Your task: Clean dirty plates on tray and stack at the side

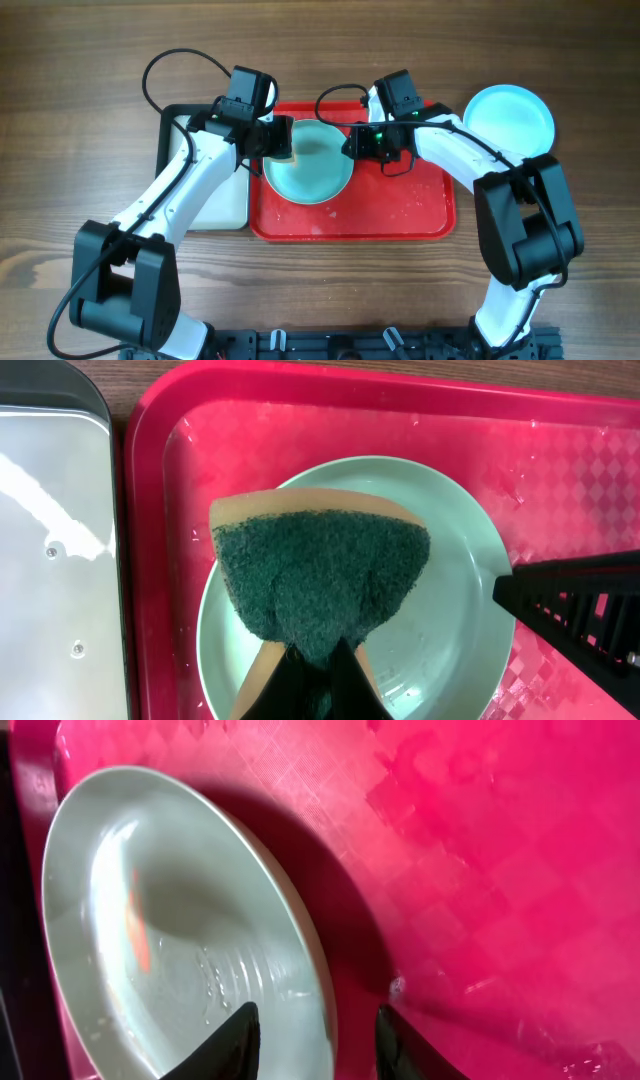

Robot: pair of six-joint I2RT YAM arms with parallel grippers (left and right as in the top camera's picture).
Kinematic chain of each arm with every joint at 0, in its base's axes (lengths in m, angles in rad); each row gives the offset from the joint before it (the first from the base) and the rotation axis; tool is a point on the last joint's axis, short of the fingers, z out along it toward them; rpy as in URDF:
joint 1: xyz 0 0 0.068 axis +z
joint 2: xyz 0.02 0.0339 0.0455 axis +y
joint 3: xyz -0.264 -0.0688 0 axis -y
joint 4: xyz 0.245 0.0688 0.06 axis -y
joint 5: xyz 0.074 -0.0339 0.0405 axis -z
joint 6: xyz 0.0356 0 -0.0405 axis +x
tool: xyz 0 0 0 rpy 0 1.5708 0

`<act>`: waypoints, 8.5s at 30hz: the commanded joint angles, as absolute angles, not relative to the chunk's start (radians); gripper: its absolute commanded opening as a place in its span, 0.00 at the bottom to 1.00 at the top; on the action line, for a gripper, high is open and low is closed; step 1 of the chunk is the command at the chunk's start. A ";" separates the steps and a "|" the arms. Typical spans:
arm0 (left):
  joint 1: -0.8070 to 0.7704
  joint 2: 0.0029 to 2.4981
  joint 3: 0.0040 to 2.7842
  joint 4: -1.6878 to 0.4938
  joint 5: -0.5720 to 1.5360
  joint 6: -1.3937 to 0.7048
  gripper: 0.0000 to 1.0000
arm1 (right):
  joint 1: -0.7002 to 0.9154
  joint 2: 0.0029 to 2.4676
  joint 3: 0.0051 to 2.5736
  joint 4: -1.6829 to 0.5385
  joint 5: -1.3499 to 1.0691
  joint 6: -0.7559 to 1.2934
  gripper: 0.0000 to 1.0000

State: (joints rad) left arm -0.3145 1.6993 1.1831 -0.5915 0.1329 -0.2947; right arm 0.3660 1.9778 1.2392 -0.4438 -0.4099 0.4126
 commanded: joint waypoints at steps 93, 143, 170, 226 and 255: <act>-0.356 1.982 1.195 -0.555 0.332 -0.358 0.04 | 0.431 2.006 1.235 -0.498 -0.306 0.492 0.04; -0.379 1.896 1.156 -0.371 0.511 -0.397 0.04 | 0.431 2.006 1.235 -0.487 -0.306 0.499 0.04; -0.013 1.687 1.012 -0.612 -0.046 -0.108 0.51 | 0.431 2.006 1.235 -0.483 -0.306 0.498 0.05; -0.015 1.544 1.065 -0.560 -0.069 -0.123 1.00 | 0.474 1.744 1.283 -0.417 -0.014 0.370 0.04; 0.072 1.078 1.105 -0.576 -0.069 -0.278 1.00 | 0.837 1.974 1.283 0.595 0.375 -0.294 0.04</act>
